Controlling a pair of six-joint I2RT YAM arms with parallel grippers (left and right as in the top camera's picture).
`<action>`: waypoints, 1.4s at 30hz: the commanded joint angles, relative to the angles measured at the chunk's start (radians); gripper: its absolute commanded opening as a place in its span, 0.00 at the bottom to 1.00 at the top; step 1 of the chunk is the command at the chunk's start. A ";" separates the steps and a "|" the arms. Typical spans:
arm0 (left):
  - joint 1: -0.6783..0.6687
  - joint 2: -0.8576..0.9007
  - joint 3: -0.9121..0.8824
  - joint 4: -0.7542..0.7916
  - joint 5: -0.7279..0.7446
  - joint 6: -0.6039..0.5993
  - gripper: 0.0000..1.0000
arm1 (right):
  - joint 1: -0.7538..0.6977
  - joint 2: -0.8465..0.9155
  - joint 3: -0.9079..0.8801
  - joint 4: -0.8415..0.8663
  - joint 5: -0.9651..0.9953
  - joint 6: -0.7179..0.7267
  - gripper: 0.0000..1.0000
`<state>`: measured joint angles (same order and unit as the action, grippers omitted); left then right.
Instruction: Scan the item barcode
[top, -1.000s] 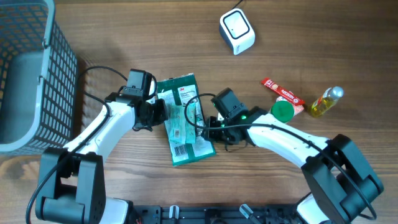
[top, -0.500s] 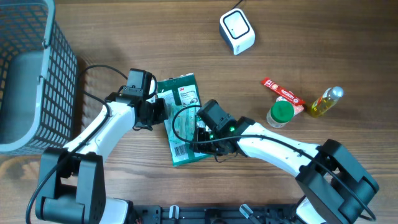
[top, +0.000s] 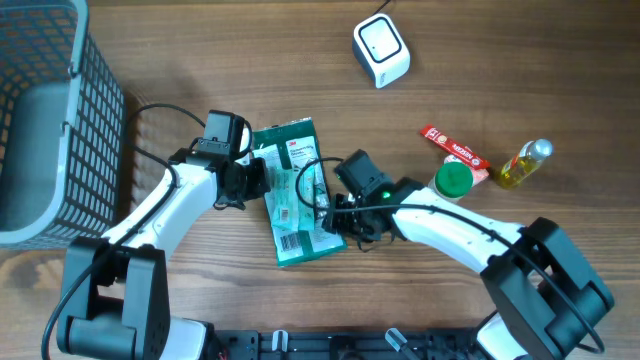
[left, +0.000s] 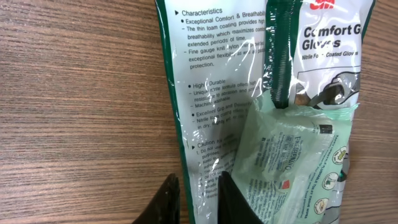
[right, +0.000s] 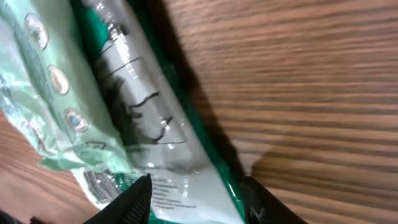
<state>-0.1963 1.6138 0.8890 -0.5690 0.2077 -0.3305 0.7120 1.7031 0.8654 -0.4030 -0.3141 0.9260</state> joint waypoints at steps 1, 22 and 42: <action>0.021 0.008 -0.006 0.006 0.005 0.013 0.13 | 0.034 0.053 -0.010 0.035 -0.047 0.043 0.47; 0.074 0.008 -0.006 -0.018 0.125 0.144 0.16 | -0.076 0.002 0.006 0.200 -0.180 -0.083 0.38; 0.074 0.037 -0.006 0.032 0.124 0.141 0.14 | -0.058 0.115 0.006 0.449 -0.055 -0.059 0.38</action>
<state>-0.1257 1.6283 0.8890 -0.5442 0.3168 -0.2100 0.6453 1.7828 0.8658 0.0132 -0.3851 0.8627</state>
